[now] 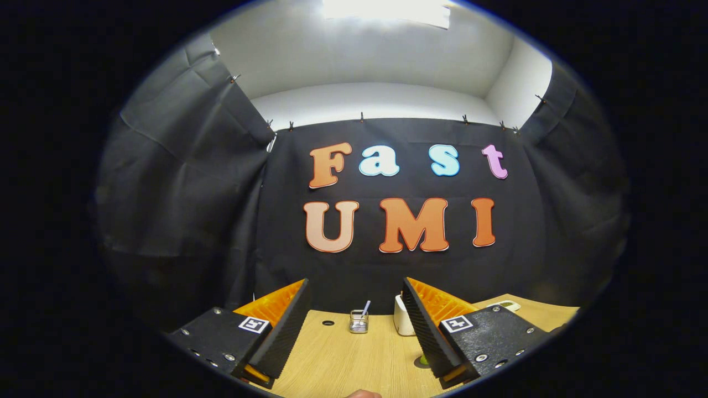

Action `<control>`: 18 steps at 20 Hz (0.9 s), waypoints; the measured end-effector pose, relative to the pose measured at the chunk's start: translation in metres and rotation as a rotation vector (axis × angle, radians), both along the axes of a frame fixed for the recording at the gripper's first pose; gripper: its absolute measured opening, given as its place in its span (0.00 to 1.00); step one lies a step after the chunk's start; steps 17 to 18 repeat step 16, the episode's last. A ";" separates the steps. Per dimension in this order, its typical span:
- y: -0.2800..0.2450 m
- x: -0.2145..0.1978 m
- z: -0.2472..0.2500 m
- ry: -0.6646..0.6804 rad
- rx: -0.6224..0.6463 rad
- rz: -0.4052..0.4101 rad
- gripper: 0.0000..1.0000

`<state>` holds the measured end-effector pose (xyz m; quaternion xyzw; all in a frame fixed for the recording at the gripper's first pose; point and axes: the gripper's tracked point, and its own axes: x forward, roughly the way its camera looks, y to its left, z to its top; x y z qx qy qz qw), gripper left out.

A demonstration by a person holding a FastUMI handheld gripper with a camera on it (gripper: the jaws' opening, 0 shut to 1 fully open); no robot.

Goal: Take the bottle from table, then pour the juice into the cup, finally place the bottle on the coaster

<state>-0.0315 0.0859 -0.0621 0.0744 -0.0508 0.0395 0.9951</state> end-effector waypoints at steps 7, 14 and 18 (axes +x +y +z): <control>0.003 0.003 -0.002 0.005 -0.010 0.008 0.97; 0.000 0.006 -0.009 0.018 -0.005 0.008 0.97; 0.002 0.009 -0.011 0.024 -0.006 0.017 0.97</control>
